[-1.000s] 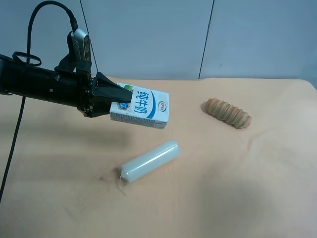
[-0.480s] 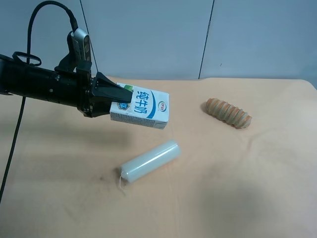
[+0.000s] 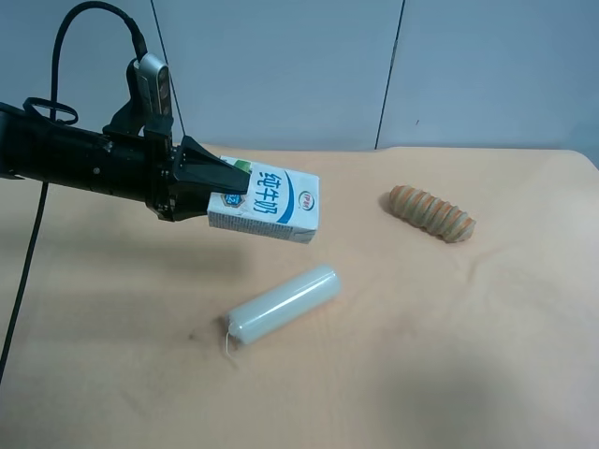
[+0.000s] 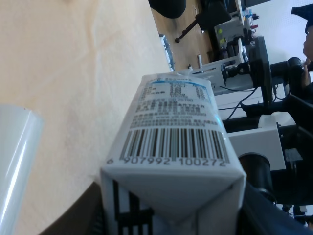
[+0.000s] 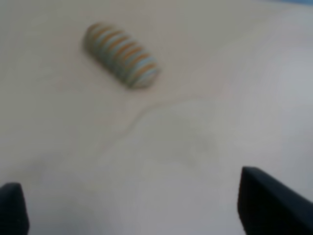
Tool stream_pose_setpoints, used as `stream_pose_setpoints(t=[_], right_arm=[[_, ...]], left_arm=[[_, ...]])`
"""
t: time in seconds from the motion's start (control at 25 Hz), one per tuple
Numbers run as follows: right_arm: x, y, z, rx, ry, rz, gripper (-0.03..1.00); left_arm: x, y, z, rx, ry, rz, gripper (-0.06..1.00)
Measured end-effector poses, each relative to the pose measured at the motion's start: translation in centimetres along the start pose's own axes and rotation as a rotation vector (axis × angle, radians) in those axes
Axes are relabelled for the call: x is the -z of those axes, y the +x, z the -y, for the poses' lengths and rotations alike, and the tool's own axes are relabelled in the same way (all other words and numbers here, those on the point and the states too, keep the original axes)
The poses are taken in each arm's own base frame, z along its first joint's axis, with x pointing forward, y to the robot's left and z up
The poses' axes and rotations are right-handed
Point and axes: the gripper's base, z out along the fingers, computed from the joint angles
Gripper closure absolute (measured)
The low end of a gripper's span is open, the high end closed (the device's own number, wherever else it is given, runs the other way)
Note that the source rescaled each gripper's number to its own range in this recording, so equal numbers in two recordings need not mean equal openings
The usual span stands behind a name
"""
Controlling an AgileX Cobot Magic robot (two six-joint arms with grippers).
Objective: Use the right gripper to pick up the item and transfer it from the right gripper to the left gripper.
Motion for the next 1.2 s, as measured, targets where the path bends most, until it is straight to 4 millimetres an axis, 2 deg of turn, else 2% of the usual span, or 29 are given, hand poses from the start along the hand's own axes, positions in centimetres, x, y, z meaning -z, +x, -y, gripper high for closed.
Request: stream_pose_setpoints(t=[0.2, 0.4, 0.72, 0.96, 1.2], right_arm=[[0.1, 0.0, -0.1, -0.050, 0.098, 0.000, 0.22], [0.1, 0.0, -0.1, -0.057, 0.109, 0.000, 0.22], [0.1, 0.0, -0.1, -0.058, 0.110, 0.001, 0.22], [0.1, 0.0, -0.1, -0.058, 0.110, 0.001, 0.22], [0.1, 0.0, -0.1, -0.058, 0.110, 0.001, 0.22]], left_arm=[[0.0, 0.0, 0.0, -0.007, 0.000, 0.000, 0.94], [0.0, -0.1, 0.1, -0.028, -0.004, -0.008, 0.94], [0.7, -2.7, 1.2, -0.154, -0.098, -0.139, 0.94], [2.7, -5.3, 1.8, -0.202, -0.378, -0.198, 0.94], [5.8, -6.7, 0.5, -0.194, -0.689, -0.151, 0.94]])
